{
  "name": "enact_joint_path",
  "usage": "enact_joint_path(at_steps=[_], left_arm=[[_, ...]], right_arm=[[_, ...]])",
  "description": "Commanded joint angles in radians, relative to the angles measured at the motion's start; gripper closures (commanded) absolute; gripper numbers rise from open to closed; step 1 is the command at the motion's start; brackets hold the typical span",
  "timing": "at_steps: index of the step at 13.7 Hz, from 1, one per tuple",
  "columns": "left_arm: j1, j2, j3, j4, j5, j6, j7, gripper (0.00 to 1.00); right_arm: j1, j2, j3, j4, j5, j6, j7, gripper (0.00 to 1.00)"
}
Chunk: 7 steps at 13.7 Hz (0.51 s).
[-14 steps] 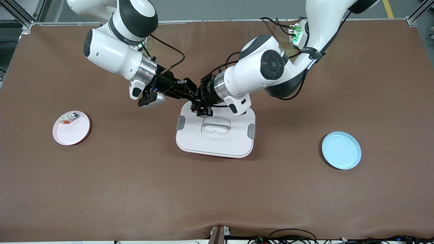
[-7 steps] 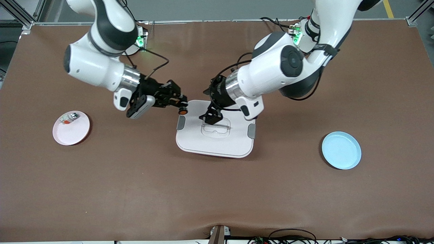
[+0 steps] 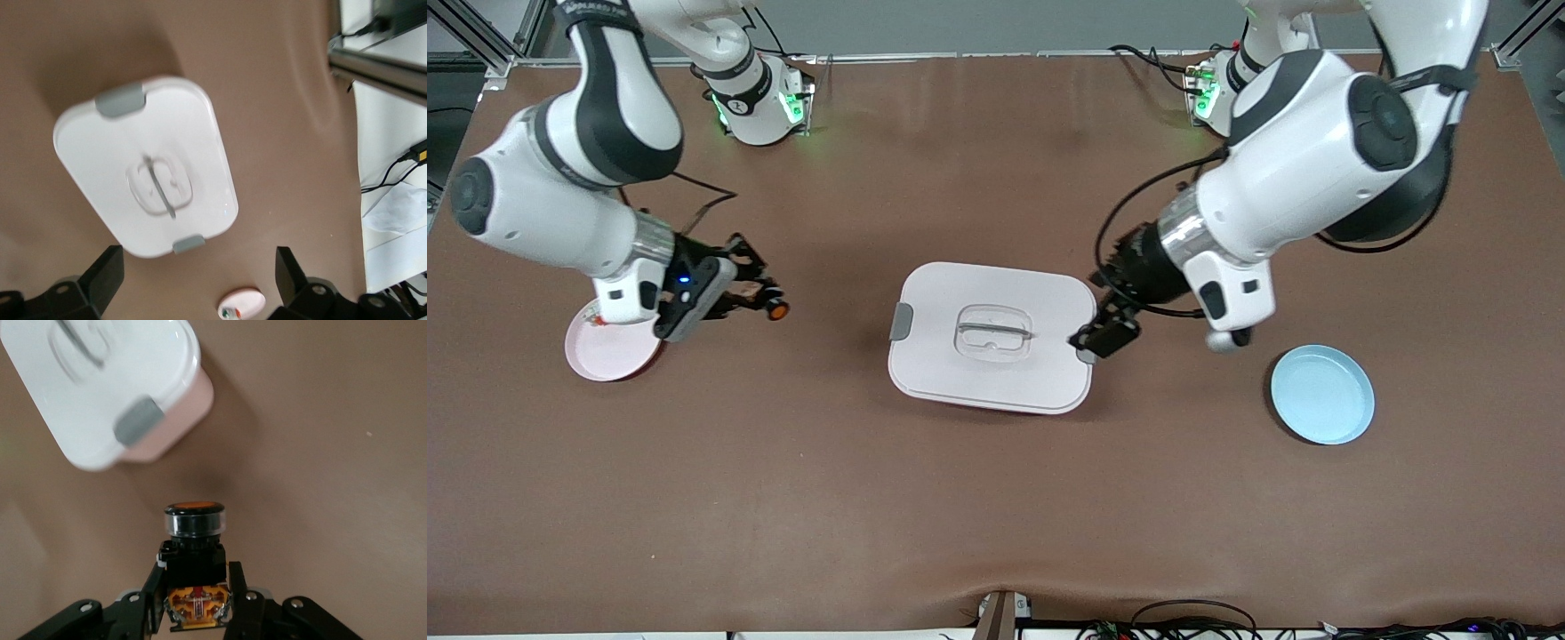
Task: Transfer orange switch to right arm and place
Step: 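Open the left gripper and carry the switch toward the white plate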
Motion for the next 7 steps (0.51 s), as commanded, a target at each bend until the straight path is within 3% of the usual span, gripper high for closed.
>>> enact_joint_path(at_steps=[1, 7], left_arm=[[0.069, -0.044, -0.002, -0.018, 0.076, -0.115, 0.207, 0.00], [0.233, -0.104, -0.003, -0.022, 0.200, -0.311, 0.705, 0.00]], right_arm=[[-0.101, -0.012, 0.018, -0.024, -0.095, -0.017, -0.205, 1.00], [-0.201, -0.014, 0.018, -0.061, -0.354, 0.041, -0.518, 1.00]])
